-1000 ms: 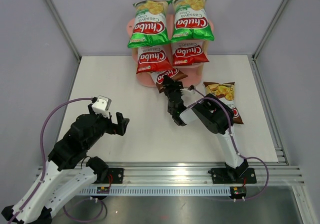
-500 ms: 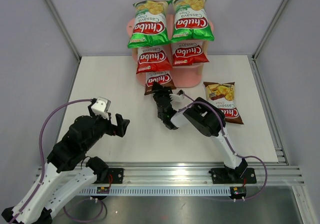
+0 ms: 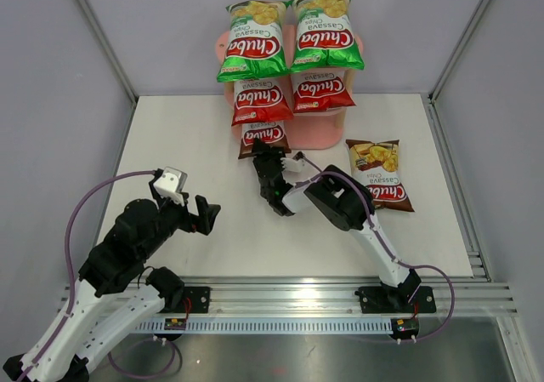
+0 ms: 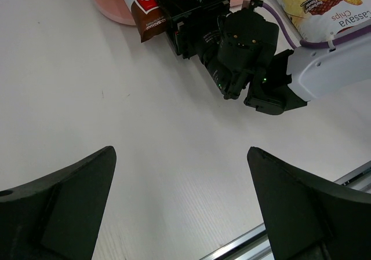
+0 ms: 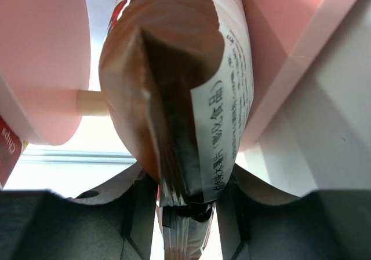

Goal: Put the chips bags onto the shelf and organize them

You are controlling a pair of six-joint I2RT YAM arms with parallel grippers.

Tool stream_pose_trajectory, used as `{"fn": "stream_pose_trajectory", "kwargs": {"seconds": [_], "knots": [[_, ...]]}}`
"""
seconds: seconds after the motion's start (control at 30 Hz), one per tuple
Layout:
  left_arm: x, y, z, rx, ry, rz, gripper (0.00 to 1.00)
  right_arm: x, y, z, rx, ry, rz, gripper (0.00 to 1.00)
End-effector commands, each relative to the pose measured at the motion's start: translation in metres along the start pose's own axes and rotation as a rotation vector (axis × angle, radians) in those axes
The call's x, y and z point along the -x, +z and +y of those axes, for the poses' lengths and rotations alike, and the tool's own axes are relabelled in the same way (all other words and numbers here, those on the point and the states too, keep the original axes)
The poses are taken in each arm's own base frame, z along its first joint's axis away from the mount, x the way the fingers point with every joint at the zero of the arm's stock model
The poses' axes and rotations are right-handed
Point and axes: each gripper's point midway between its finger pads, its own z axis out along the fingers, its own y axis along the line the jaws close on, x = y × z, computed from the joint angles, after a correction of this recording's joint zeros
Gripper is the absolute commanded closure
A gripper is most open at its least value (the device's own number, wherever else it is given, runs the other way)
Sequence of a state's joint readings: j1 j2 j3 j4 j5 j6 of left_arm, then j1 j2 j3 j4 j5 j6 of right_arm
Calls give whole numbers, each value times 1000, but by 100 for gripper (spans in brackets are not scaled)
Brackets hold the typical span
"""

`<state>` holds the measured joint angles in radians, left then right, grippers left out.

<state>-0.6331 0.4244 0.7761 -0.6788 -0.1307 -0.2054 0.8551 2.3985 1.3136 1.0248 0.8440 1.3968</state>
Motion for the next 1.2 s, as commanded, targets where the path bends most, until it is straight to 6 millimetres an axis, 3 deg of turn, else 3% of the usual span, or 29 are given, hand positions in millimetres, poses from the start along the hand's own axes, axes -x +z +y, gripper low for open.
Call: {"fn": "stream_pose_trajectory", "kwargs": {"seconds": [0.0,0.27,0.57,0.8,0.83,0.93,1.07,1.1,1.13,1.17], "knots": [[11,0,-4,-23,13,-52,1,5,18,1,-8,31,-30,54],[12,0,-3,-16,13,-55,1,-5,39,11,-7,20,-29,55],[12,0,-3,-16,14,-53,1,-18,44,-7,-68,20,-6,50],[13,0,-3,-20,15,-57,1,-15,28,-6,-79,53,16,38],[12,0,-3,-21,14,-54,1,-11,24,-13,-89,51,17,34],[12,0,-3,-20,14,-52,1,-6,17,-11,-86,52,22,24],[12,0,-3,-19,15,-51,1,2,12,1,-52,67,24,21],[12,0,-3,-17,14,-53,1,3,11,3,-47,67,27,16],[11,1,-2,-14,15,-49,1,3,7,-2,-55,60,38,1],[12,0,-2,-11,15,-51,1,5,5,8,-36,77,42,1]]}}
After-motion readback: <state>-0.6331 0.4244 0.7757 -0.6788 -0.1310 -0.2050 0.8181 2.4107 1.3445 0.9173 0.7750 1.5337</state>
